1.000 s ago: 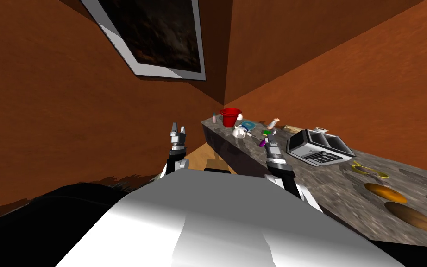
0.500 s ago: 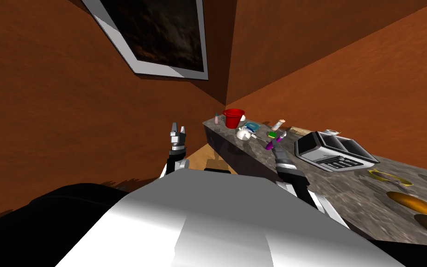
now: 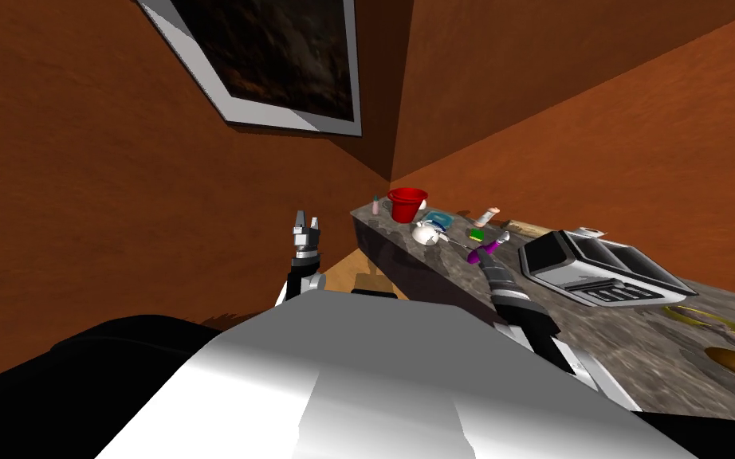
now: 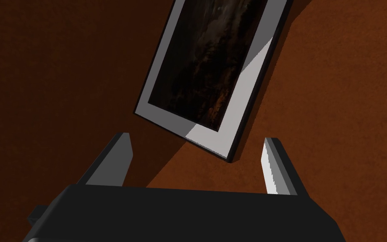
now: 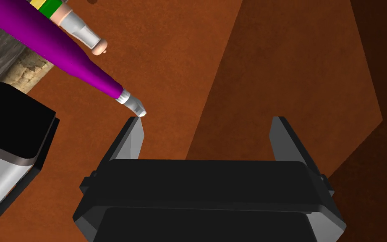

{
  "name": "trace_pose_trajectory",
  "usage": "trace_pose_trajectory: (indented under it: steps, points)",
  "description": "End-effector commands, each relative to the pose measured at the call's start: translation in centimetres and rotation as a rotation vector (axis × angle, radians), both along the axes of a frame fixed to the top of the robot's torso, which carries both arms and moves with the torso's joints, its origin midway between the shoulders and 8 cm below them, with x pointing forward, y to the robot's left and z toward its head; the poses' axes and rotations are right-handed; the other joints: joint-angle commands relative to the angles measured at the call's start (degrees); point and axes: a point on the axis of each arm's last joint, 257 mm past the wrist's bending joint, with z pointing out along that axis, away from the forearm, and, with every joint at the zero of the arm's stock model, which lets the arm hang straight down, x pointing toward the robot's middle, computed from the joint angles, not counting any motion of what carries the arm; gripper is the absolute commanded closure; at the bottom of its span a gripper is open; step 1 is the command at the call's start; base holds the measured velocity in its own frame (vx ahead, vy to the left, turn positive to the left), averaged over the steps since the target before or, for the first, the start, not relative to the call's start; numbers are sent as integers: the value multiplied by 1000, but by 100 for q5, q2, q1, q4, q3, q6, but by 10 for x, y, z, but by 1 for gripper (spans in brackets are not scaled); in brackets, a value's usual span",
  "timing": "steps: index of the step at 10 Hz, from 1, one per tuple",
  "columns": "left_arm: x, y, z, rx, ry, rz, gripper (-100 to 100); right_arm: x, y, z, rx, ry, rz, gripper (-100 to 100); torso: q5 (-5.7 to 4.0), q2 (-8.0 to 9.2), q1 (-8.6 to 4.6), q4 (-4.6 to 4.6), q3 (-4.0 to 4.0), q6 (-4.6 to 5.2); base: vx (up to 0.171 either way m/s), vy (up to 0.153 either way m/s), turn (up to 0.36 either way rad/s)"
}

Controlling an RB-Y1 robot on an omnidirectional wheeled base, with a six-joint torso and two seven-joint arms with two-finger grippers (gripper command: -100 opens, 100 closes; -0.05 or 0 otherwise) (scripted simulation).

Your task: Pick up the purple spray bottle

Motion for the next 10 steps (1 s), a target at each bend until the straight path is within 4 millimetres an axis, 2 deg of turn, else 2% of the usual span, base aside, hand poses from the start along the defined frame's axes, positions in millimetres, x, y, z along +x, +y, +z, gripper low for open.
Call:
trace_pose_trajectory:
  steps: [1,6,10]
  points:
    - [0,0,0,0,0,0,0,-8,-28,-16,-48,73,-58,-100,0,0,0,0,0,0,110,69,-13]
    - [0,0,0,0,0,0,0,-46,-102,-47,-183,279,-210,-100,-1,-12,-6,-3,-7,-1,112,66,-4]
    - [0,0,0,0,0,0,0,-73,-147,-61,-273,419,-301,-100,-4,-18,-20,-4,-11,-1,128,24,3]
